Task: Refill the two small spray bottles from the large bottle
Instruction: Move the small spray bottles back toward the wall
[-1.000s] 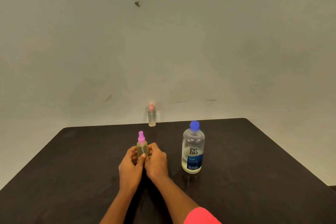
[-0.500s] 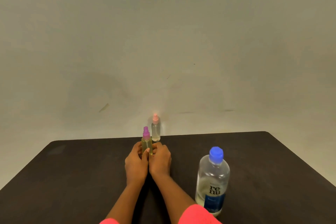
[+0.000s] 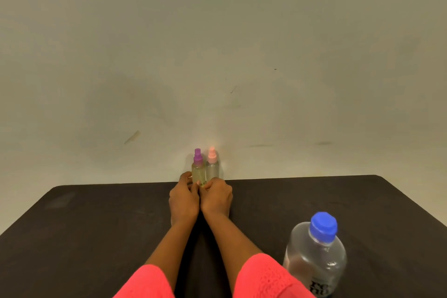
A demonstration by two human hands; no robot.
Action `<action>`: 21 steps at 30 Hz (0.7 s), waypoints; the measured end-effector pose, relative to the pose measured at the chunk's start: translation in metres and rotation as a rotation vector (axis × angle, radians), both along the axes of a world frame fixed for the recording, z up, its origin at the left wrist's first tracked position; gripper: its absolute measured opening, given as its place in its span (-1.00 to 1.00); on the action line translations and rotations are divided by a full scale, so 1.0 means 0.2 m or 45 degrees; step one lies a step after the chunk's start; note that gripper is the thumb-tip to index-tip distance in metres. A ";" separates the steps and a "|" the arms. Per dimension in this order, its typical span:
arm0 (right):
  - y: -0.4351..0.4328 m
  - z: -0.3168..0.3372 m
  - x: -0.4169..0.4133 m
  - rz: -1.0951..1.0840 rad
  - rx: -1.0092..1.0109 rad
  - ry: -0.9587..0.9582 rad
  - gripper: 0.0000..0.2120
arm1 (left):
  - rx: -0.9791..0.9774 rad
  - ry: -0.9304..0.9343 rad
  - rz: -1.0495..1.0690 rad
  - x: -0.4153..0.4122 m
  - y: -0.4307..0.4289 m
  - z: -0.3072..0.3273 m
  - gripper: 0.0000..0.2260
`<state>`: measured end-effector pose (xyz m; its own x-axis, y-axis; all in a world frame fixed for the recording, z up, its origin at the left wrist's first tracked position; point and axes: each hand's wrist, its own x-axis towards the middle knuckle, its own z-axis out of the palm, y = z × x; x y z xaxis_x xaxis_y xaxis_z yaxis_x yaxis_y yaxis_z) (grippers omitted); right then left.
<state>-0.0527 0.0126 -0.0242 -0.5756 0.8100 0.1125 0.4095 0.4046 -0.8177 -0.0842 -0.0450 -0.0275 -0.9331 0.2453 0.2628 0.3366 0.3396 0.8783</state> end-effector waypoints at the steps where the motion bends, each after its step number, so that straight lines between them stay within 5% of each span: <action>1: 0.00 0.00 0.00 -0.001 -0.001 0.004 -0.74 | -0.008 -0.004 0.002 -0.01 0.00 0.00 -0.74; 10: -0.07 0.06 0.10 0.035 -0.089 0.061 -0.89 | 0.106 -0.135 -0.037 0.04 -0.07 0.02 -0.62; 21: -0.28 0.16 0.47 0.183 -0.212 -0.107 -0.72 | 0.165 -0.307 -0.147 0.41 -0.34 0.03 -0.57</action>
<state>0.0412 -0.0442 0.0071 -0.6882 0.7223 -0.0687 0.4265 0.3262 -0.8436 -0.0014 -0.1125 -0.0223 -0.9402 0.3326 0.0733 0.1431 0.1908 0.9711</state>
